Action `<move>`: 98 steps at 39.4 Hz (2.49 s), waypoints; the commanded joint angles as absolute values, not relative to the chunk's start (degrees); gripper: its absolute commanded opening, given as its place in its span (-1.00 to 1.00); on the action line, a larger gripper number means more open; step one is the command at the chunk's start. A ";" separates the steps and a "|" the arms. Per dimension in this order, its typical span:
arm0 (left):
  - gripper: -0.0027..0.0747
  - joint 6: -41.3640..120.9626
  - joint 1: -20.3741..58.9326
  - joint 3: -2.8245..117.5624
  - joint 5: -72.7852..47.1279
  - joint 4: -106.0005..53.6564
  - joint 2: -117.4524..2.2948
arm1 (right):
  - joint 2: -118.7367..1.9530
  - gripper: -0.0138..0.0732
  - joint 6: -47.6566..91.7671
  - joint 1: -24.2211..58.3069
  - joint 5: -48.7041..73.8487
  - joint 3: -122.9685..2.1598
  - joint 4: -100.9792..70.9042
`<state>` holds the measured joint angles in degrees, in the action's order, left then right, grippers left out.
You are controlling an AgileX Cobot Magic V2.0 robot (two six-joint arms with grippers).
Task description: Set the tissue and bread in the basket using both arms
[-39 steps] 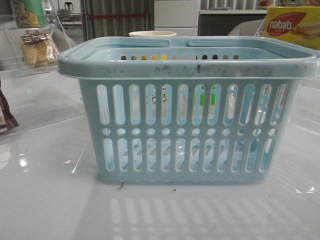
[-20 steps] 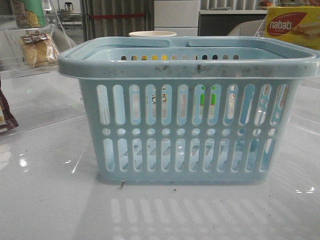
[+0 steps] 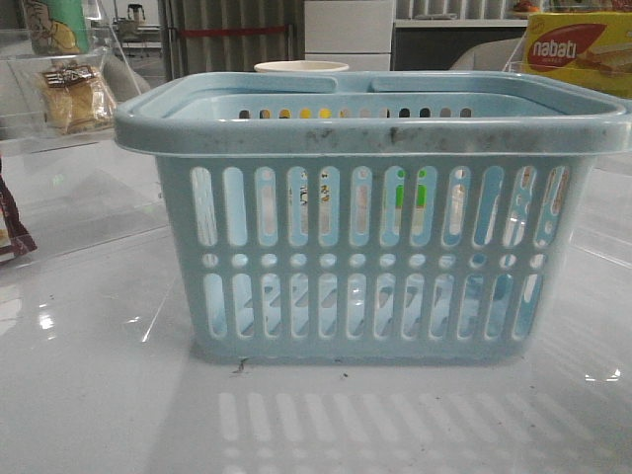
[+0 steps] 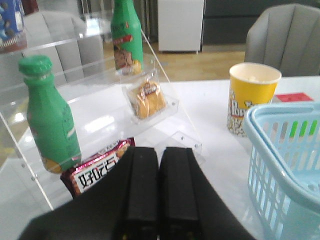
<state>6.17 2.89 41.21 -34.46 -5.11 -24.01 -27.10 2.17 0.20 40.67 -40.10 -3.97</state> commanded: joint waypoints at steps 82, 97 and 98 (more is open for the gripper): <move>0.38 5.61 3.08 37.32 -31.56 -5.58 -28.22 | -101.68 0.59 7.04 -14.50 41.38 -90.71 -6.82; 0.38 5.61 3.08 37.32 -31.56 -5.58 -28.22 | -104.22 0.12 7.04 -14.50 35.47 -90.71 -7.22; 0.38 5.61 3.08 37.32 -31.56 -5.58 -28.22 | -104.22 0.08 7.04 -14.50 35.32 -90.71 -7.22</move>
<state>6.17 2.89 35.60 -36.39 -5.11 -27.55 -107.22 6.68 -14.03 39.22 -88.58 -6.58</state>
